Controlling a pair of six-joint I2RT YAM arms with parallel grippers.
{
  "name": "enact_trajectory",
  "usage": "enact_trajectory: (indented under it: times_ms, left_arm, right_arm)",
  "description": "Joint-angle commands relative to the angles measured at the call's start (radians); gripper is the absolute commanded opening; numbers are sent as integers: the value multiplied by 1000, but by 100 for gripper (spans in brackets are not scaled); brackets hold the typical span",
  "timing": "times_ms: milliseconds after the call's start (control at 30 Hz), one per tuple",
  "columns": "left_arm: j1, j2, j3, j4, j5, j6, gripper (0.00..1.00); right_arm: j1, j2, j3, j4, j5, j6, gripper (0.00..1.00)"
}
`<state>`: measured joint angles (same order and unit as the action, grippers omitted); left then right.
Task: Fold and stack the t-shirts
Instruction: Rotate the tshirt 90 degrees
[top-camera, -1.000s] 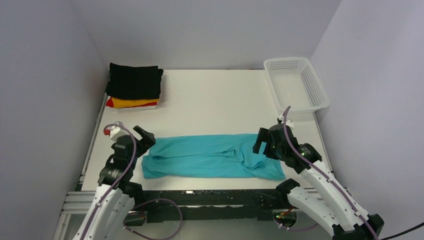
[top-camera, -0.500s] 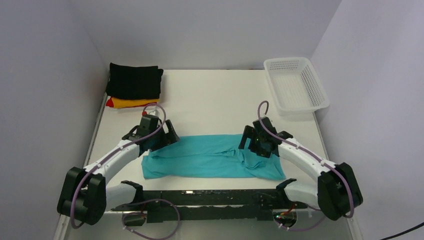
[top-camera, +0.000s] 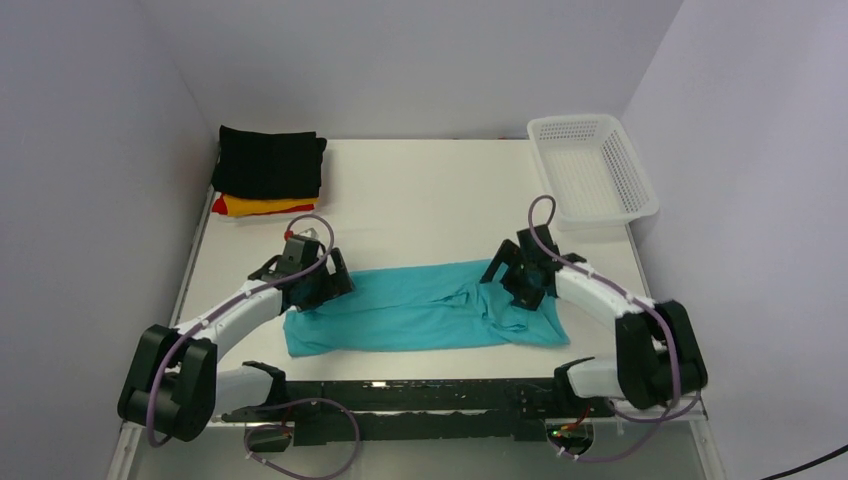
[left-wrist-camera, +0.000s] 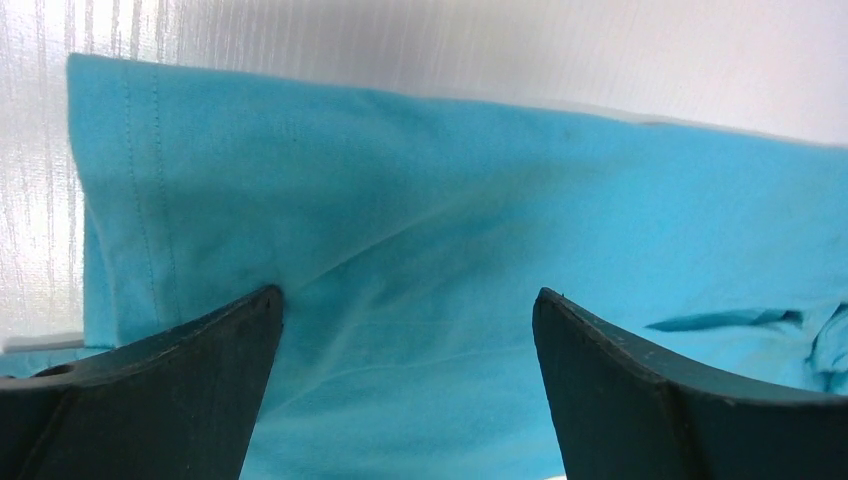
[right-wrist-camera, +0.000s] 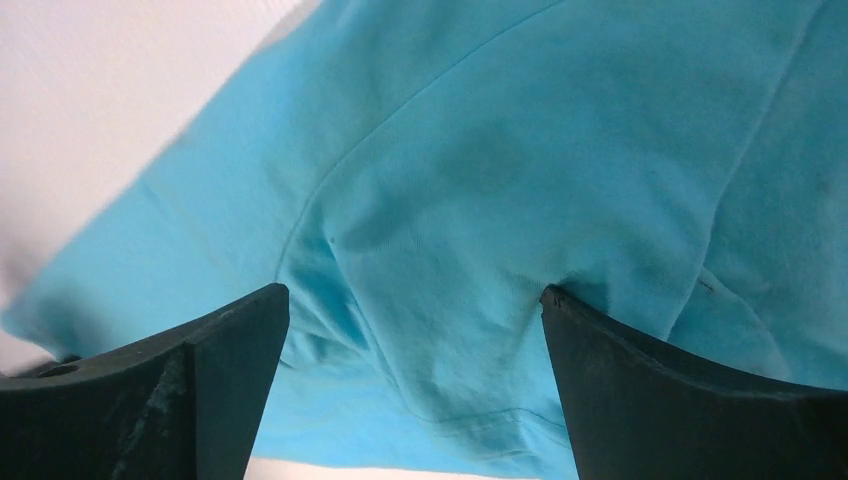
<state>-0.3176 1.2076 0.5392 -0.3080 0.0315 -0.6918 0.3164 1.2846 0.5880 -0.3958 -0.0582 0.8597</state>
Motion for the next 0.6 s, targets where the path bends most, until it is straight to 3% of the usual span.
enact_trajectory:
  times_ms: [0, 233, 467, 567]
  left_arm:
    - [-18, 7, -51, -37, 64, -24, 99]
    - [-208, -35, -59, 31, 102, -148, 99]
    - [-444, 72, 26, 166, 55, -297, 99]
    - [-529, 172, 116, 227, 56, -308, 99]
  right_arm:
    - [-72, 266, 126, 177, 37, -1, 100]
    - [-77, 683, 637, 162, -12, -143, 100]
    - [-73, 1056, 1111, 12, -119, -239, 99]
    - [-61, 1197, 1385, -64, -150, -254, 99]
